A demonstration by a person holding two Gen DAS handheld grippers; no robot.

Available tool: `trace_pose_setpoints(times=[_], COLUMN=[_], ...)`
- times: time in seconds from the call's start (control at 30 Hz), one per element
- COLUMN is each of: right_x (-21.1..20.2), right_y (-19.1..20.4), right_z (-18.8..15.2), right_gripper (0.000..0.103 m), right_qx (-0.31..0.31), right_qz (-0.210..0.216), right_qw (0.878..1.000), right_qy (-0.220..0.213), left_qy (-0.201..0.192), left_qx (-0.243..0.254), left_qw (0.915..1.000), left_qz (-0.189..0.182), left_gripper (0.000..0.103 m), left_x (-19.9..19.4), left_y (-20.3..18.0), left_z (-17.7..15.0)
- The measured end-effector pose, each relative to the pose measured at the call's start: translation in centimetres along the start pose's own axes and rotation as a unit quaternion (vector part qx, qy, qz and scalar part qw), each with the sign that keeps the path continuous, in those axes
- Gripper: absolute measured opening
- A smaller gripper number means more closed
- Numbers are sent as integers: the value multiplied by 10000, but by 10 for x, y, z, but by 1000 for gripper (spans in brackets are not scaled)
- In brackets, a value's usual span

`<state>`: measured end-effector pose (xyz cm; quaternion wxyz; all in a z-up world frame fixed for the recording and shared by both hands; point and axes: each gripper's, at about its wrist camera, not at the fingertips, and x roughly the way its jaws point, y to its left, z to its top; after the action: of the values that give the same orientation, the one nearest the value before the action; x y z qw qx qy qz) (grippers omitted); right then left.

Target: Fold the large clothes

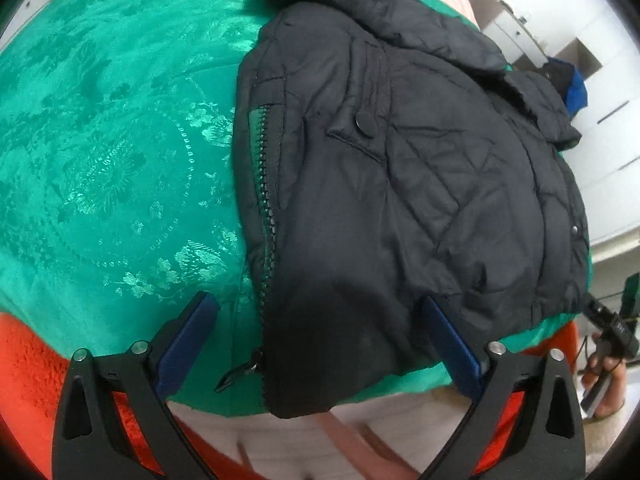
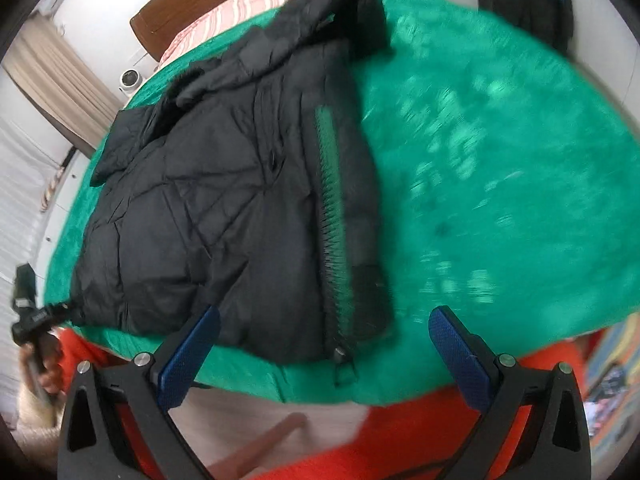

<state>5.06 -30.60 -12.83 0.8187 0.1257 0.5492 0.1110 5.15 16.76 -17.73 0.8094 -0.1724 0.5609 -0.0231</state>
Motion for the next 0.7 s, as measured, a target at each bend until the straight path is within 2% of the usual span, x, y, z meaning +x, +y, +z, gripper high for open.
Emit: trace_pose_setpoints(times=[0.03, 0.07, 0.1, 0.13, 0.2, 0.3, 0.47, 0.53, 0.57, 0.6, 0.63, 0.7], right_x=[4, 3, -2, -8, -26, -42, -18, -14, -14, -17, -21, -28], right_y=[7, 11, 13, 16, 23, 27, 25, 25, 28, 32, 34, 37], right_z=[0, 0, -1, -2, -6, -14, -27, -24, -23, -22, -23, -22], right_gripper=[69, 32, 24, 22, 20, 20, 20, 20, 22, 24, 31, 49], right_qx=[-61, -154, -217, -258, -392, -422, -227, -183, -199, -205, -206, -231], right_qz=[19, -42, -86, -106, -147, -140, -304, -447, -516, -590, -653, -763], right_qw=[9999, 9997, 9997, 9996, 9991, 9990, 9992, 9988, 9985, 9980, 9974, 9961], right_qy=[119, 164, 92, 37, -58, -59, 116, 12, -45, -135, -207, -370], left_qy=[-69, -22, -1, -33, -78, -114, -66, -76, -98, -151, -234, -485], left_qx=[51, 89, 88, 33, 69, 329, 726, 819, 867, 907, 936, 932], left_qw=[9999, 9999, 9999, 9999, 9999, 9991, 9946, 9924, 9910, 9893, 9868, 9826], left_qz=[111, 113, 96, 112, 82, 245, 742, 919, 1017, 1134, 1304, 1532], left_gripper=[71, 41, 30, 25, 19, 19, 20, 27, 35, 48, 54, 77], left_x=[-3, -7, -10, -16, -26, -39, -26, -22, -24, -29, -35, -54], left_y=[-1, -5, -5, -4, -4, -9, -13, -19, -21, -21, -21, -21], left_z=[-2, -2, -3, -2, -4, -10, -21, -19, -18, -18, -17, -15])
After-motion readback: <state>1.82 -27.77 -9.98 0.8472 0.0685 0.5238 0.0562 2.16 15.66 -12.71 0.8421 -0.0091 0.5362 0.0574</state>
